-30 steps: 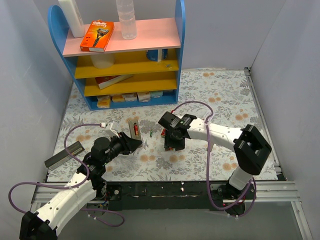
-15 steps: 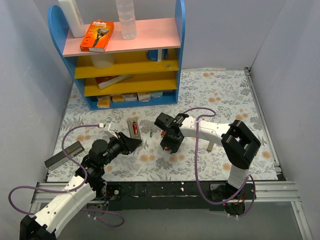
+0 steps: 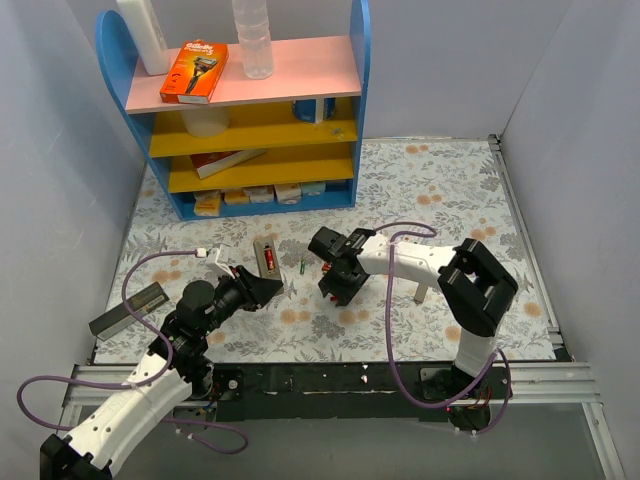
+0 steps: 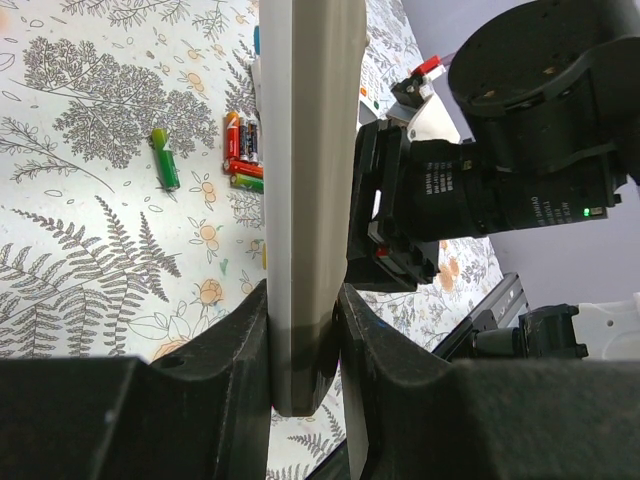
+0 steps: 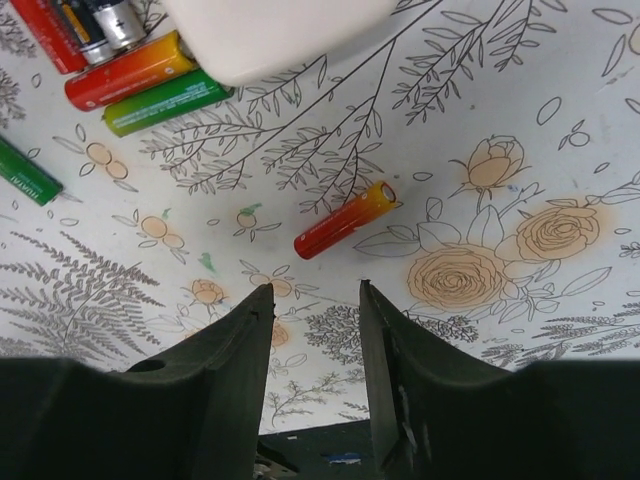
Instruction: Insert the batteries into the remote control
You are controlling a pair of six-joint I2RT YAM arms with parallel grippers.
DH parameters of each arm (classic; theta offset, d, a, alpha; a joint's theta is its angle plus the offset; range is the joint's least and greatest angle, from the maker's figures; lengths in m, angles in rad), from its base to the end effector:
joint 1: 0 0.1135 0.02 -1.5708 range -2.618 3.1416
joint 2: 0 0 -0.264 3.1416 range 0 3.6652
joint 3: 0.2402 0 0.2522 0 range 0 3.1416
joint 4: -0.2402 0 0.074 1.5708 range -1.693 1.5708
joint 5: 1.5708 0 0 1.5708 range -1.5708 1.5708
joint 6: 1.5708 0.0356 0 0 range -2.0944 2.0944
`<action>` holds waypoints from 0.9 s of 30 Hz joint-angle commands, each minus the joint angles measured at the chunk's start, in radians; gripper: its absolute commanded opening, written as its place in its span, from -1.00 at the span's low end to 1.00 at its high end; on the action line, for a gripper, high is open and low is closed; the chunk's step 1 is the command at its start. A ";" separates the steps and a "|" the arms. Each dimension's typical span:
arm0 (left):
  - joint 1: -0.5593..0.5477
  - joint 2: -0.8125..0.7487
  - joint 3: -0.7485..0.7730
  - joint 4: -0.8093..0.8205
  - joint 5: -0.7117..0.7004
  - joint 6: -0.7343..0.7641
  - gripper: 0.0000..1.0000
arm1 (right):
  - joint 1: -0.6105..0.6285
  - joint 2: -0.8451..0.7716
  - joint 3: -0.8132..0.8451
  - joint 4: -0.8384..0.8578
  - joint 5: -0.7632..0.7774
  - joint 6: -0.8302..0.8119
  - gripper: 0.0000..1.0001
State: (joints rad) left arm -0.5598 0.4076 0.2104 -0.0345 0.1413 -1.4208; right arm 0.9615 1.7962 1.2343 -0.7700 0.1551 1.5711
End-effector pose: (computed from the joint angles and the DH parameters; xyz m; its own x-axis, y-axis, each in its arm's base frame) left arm 0.1125 -0.0764 0.2039 -0.6637 -0.7393 -0.1135 -0.0965 0.2351 -0.9672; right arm 0.2014 0.2790 0.1850 -0.7891 0.5957 -0.1500 0.5563 0.7966 0.2367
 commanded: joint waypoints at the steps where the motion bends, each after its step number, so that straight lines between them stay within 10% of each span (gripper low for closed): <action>1: -0.005 -0.018 0.003 0.001 -0.008 0.003 -1.00 | -0.009 0.041 -0.009 -0.012 0.029 0.072 -0.08; 27: -0.005 -0.010 -0.014 0.073 0.078 0.014 -1.00 | -0.023 0.005 -0.124 -0.052 0.129 -0.147 -0.81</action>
State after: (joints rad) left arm -0.5598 0.3893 0.2081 -0.0360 0.1654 -1.4197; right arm 0.9428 1.8061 1.1576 -0.7345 0.1780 1.5391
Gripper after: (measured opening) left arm 0.250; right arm 0.128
